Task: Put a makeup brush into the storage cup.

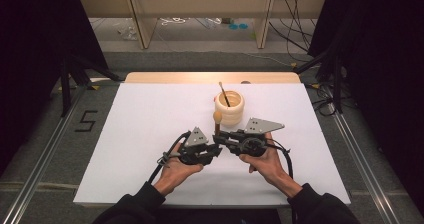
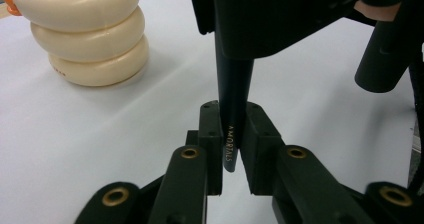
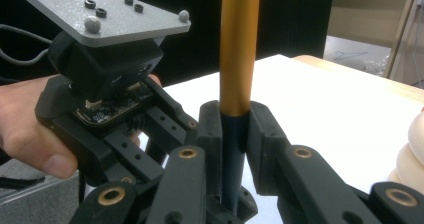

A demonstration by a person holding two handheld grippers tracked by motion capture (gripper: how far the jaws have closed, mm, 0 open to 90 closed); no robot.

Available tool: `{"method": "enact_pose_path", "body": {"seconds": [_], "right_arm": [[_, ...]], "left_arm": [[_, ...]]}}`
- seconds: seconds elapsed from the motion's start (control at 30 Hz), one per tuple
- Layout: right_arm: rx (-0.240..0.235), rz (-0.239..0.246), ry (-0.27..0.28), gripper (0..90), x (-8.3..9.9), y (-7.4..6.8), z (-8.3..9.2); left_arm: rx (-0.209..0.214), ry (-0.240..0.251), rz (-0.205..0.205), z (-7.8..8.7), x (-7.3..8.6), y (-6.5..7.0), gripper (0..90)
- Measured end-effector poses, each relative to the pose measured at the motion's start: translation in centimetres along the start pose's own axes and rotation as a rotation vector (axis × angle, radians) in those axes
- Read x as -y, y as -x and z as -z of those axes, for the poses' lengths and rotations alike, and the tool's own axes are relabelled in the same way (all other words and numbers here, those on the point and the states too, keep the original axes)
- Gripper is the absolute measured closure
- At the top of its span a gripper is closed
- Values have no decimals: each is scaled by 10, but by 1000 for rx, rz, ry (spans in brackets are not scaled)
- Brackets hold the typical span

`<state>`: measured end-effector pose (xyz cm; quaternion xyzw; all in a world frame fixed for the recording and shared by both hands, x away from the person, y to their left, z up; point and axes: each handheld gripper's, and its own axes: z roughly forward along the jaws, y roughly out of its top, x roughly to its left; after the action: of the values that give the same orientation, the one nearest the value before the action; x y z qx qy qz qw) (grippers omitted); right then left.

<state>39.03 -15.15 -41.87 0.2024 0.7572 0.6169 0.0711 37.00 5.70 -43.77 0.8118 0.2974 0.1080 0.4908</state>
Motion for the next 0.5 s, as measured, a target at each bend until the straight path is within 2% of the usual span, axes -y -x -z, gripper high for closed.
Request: {"method": "enact_pose_path", "body": {"seconds": [0.07, 0.1, 0.13, 0.2, 0.27, 0.3, 0.37, 0.5], "right_arm": [[11, 9, -4, 783, 0, 1, 1], [19, 19, 6, 784, -1, 2, 1], [13, 0, -1, 784, -1, 2, 2], [16, -5, 3, 783, -2, 3, 3], [36, 14, 8, 783, -3, 6, 5], [31, -2, 5, 783, -3, 6, 6], [41, -4, 7, 784, -4, 7, 7], [50, -3, 12, 783, -7, 10, 10]], "left_arm": [[-14, 15, -2, 1, 0, 1, 642], [-10, 25, -5, 2, 0, 2, 619], [-8, 28, -2, 3, 0, 2, 607], [-3, 27, -8, 5, 0, 2, 550], [6, 31, 4, 6, 1, 3, 495], [11, 23, -7, 8, 2, 2, 488], [22, 24, -1, 11, 4, 2, 469], [16, 28, -1, 20, 9, 0, 439]]}}
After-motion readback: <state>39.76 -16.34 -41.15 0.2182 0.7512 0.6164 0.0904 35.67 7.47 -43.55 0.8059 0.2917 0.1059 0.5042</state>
